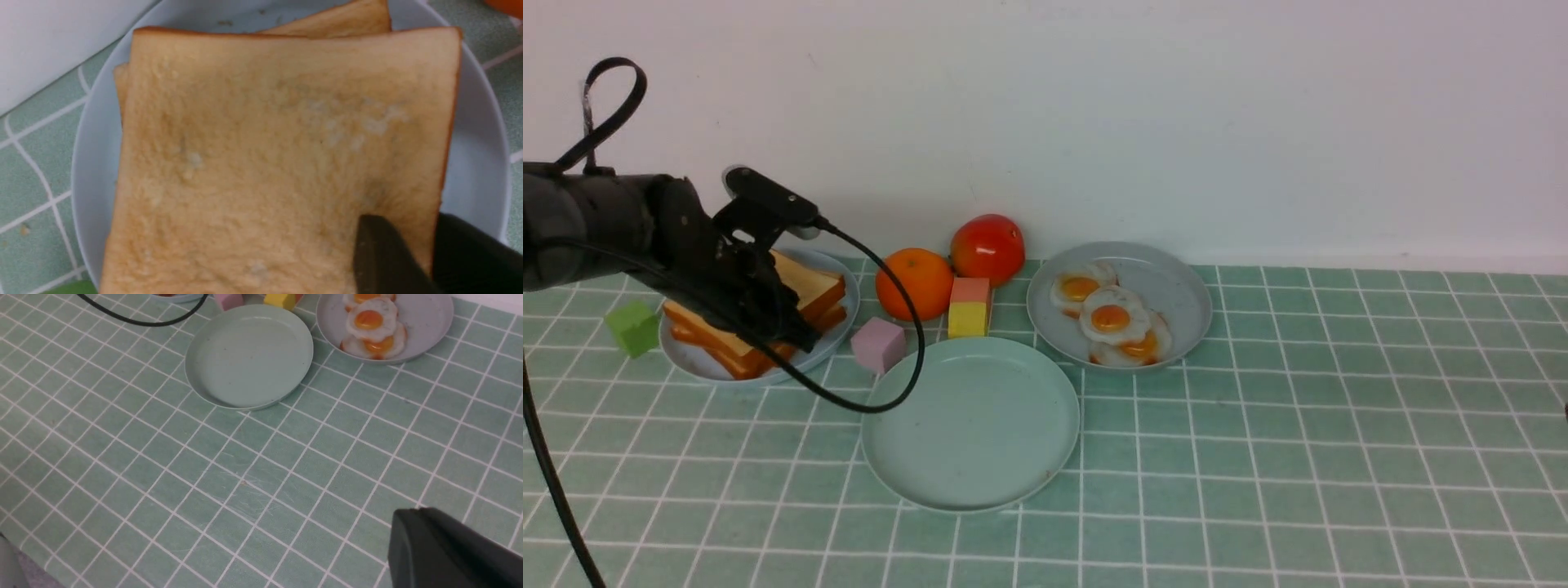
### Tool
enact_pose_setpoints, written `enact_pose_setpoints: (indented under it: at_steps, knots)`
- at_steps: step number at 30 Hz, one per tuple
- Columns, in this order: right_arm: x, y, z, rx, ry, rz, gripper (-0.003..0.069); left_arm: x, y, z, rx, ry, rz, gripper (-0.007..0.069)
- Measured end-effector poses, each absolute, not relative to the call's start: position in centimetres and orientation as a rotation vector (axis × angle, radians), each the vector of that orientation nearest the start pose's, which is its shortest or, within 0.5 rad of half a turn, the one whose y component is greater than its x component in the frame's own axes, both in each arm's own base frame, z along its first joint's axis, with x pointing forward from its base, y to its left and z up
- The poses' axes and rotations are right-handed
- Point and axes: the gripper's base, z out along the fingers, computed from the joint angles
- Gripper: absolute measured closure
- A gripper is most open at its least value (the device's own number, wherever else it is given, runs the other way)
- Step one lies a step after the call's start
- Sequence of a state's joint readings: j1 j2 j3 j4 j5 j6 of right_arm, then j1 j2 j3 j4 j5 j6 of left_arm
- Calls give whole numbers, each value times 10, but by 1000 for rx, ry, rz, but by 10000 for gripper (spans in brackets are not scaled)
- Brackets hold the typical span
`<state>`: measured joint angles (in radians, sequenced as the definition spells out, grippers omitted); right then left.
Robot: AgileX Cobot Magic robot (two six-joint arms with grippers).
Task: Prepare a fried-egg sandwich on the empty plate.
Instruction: Use the left arm to grab a slice of bread, then use the left arm to put a slice of bread into the empty plate in the middle
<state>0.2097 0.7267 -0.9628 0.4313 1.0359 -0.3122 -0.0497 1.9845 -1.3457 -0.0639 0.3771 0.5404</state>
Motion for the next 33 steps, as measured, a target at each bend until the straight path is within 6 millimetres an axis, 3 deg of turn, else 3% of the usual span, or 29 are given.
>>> enact_pose_setpoints:
  at_steps: [3, 7, 9, 13, 15, 17, 20, 21, 22, 24, 28, 33]
  knots:
    - [102, 56, 387, -519, 2168, 490, 637, 428, -23, 181, 667, 2413, 150, 571]
    - [102, 56, 388, -518, 2167, 495, 637, 426, -24, 190, 666, 2397, 154, 572]
    - [102, 56, 388, -519, 2167, 494, 637, 423, -24, 203, 641, 2382, 144, 572]
    - [102, 56, 388, -538, 2160, 484, 637, 403, -32, 249, 535, 2361, 54, 572]
    - [102, 56, 388, -546, 2157, 482, 635, 385, -47, 272, 551, 2344, 13, 572]
    - [102, 56, 388, -546, 2156, 485, 632, 364, -74, 280, 635, 2343, -39, 572]
    - [102, 56, 388, -546, 2156, 485, 627, 333, -124, 268, 840, 2356, -115, 572]
    - [102, 56, 388, -546, 2156, 485, 627, 332, -127, 268, 852, 2352, -119, 572]
    - [102, 56, 388, -546, 2156, 485, 627, 322, -147, 255, 948, 2364, -131, 572]
    - [102, 56, 388, -545, 2156, 485, 627, 318, -164, 243, 1015, 2365, -131, 572]
    - [102, 56, 388, -545, 2155, 486, 623, 320, -182, 224, 1091, 2338, -108, 572]
    - [102, 56, 388, -530, 2161, 494, 610, 330, -190, 202, 1107, 2324, -93, 573]
